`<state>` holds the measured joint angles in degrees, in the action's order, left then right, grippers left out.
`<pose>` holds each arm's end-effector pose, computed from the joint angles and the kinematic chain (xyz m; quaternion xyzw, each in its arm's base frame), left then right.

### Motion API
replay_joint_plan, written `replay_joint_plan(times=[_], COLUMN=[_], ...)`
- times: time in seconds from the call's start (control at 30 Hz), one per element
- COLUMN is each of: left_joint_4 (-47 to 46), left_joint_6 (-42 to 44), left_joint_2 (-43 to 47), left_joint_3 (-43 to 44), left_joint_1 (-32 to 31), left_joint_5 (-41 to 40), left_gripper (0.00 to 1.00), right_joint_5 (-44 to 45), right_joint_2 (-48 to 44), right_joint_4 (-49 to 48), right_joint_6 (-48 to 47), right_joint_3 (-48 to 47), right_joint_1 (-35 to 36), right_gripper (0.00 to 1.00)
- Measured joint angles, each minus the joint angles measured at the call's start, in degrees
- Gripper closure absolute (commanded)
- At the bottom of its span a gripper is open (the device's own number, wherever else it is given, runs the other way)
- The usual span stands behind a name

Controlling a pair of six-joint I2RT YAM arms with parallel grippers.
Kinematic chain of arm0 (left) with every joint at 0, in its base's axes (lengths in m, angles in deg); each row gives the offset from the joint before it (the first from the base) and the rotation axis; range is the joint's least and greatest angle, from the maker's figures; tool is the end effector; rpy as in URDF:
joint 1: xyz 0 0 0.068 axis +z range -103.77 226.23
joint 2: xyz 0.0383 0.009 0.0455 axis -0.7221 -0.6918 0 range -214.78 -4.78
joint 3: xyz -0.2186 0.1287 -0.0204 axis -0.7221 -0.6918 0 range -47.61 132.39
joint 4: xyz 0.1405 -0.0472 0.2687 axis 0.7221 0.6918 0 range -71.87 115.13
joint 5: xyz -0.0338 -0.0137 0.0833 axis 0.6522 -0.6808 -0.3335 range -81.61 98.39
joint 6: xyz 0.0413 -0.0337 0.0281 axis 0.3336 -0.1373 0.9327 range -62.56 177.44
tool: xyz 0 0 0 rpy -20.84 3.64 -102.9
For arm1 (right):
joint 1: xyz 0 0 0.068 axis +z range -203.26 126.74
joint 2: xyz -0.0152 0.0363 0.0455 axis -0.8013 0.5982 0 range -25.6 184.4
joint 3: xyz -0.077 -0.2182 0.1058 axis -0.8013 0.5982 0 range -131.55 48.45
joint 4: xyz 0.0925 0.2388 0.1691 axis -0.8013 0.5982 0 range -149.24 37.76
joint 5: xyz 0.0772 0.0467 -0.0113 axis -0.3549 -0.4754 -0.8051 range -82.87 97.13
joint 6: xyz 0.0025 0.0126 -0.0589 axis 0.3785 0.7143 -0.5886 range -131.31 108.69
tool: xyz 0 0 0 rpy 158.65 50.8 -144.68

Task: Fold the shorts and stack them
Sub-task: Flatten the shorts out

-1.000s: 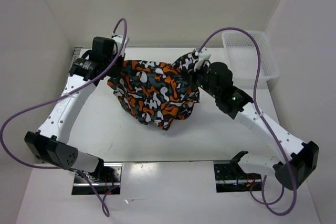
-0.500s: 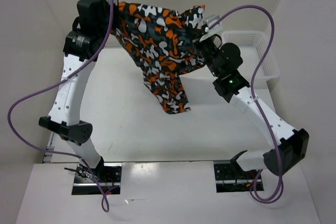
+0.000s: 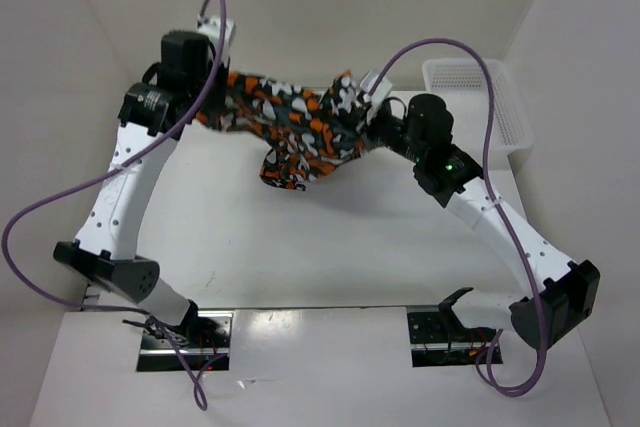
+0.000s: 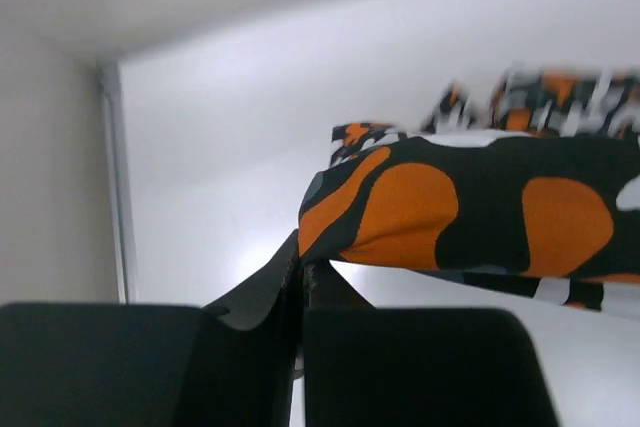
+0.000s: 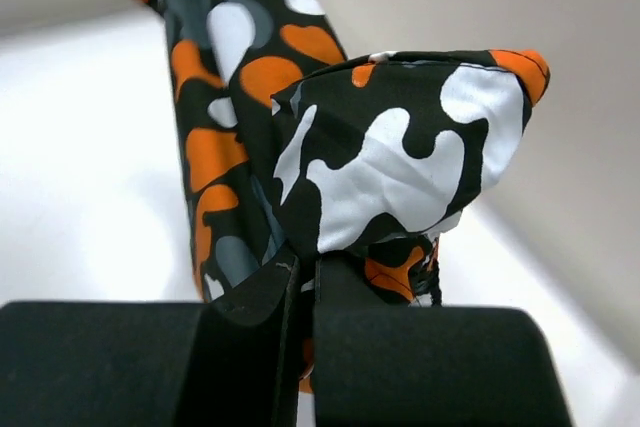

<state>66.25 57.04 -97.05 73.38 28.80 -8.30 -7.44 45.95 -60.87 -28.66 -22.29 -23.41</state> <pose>0.3549 -0.0980 0.5129 0.0366 0.8110 0.0284 0.5832 0.3010 0.1855 0.4034 -0.3615 0.6020 0.1654 0.6925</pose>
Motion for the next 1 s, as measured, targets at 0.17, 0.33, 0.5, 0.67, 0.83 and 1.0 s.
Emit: replay_joint_plan(times=[0.17,0.33,0.5,0.67,0.83,1.0], left_joint_4=[3.23,5.99,12.33,13.14,9.79,5.97], left_joint_6=[-0.07,0.28,0.2,0.22,0.22,0.28], left_joint_2=[10.8,16.72,17.09,17.9,17.11,14.14], left_joint_3=[-28.0,-46.93,-49.53,-54.69,-63.67,-62.86], left_joint_1=[-0.02,0.15,-0.22,-0.5,-0.52,2.1], left_joint_5=[4.0,4.44,15.65,19.89,10.38,7.67], left_gripper=[0.97,0.79,0.43,0.42,0.42,0.36], right_joint_5=[-12.07,-10.05,-6.19,-5.95,-7.56,-9.01], right_joint_2=[-0.83,-5.88,-6.99,-6.62,3.32,15.65], right_joint_4=[18.36,30.4,37.27,38.38,30.69,24.22], right_joint_6=[-4.22,-10.49,-15.17,-13.07,-5.6,2.34], right_joint_3=[4.96,15.45,17.38,14.84,10.43,9.62], right_joint_1=[-0.15,-1.18,-1.51,-1.51,-1.51,-2.89], right_gripper=[0.64,0.2,0.06,0.08,0.19,0.1])
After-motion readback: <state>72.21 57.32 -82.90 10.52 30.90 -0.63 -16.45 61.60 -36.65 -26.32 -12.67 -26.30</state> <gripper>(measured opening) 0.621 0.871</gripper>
